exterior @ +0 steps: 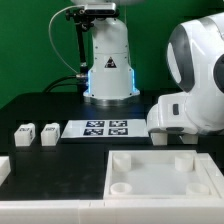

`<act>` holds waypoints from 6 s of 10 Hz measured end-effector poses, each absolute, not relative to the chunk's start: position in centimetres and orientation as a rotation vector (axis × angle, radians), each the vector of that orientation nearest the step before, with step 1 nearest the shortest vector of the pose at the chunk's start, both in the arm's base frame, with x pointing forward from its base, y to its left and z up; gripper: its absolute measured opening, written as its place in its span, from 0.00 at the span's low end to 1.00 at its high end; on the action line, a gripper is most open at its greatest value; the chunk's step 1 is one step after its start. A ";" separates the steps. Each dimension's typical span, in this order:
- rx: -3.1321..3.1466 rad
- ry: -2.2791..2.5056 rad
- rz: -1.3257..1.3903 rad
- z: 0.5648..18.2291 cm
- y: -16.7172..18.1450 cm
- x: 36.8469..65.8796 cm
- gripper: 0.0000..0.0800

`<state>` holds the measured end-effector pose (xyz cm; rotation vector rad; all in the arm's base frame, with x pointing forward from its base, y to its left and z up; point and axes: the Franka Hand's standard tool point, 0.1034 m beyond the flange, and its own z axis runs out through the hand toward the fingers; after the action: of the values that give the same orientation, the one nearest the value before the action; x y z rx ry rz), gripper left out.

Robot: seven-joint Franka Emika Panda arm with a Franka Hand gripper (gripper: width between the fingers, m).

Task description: Assemble one leg

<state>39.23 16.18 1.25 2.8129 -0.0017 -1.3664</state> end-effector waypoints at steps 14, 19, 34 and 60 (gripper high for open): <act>3.160 0.288 0.119 13.1 12.3 52.0 0.37; 3.060 0.306 0.893 17.9 9.5 60.3 0.37; 3.096 0.276 0.893 9.9 11.4 63.2 0.37; 3.243 0.290 -0.121 9.2 11.7 62.9 0.81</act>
Offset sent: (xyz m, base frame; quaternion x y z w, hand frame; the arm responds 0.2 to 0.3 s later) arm -0.0124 -0.0033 0.0508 -0.0163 0.0741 0.0281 0.9967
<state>62.92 11.68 9.17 3.2432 0.2895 -0.1209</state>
